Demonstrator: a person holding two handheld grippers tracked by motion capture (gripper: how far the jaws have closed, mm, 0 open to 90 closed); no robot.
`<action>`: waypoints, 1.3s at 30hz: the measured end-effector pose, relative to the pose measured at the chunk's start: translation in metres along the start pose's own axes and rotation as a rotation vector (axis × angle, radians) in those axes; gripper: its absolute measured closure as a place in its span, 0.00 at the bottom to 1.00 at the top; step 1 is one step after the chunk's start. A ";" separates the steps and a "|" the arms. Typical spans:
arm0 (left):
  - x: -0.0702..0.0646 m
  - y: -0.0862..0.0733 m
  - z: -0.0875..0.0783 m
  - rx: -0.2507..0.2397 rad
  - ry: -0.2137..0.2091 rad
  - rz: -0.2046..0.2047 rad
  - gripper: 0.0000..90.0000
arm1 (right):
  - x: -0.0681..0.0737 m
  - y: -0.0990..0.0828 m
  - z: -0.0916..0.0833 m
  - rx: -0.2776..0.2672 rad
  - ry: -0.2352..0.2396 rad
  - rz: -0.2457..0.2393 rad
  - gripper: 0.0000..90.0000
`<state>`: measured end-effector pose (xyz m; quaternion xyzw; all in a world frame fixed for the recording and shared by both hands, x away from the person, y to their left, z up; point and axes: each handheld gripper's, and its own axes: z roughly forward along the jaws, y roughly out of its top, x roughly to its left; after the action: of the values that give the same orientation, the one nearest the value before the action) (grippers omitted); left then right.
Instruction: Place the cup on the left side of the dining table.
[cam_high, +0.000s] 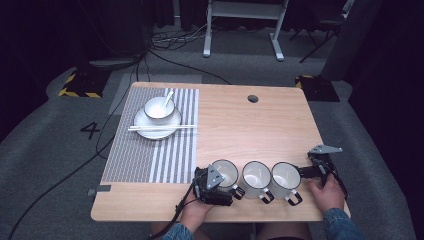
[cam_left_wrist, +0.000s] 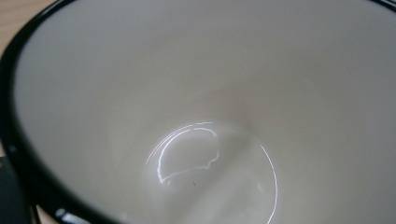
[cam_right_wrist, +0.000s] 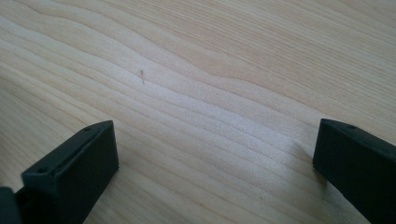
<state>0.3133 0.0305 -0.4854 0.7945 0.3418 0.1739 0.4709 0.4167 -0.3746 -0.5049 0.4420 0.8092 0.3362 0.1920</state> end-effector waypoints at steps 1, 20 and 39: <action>0.001 0.002 -0.003 -0.013 0.010 0.014 0.04 | 0.000 0.000 0.000 0.000 0.000 0.000 0.00; 0.018 0.033 -0.044 -0.080 0.109 0.065 0.03 | 0.000 0.000 0.000 0.000 0.000 0.000 0.00; 0.045 0.037 -0.059 -0.093 0.165 -0.005 0.03 | 0.000 0.000 0.000 -0.001 0.000 -0.001 0.00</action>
<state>0.3234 0.0877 -0.4258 0.7540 0.3731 0.2534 0.4776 0.4168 -0.3747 -0.5050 0.4414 0.8093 0.3363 0.1925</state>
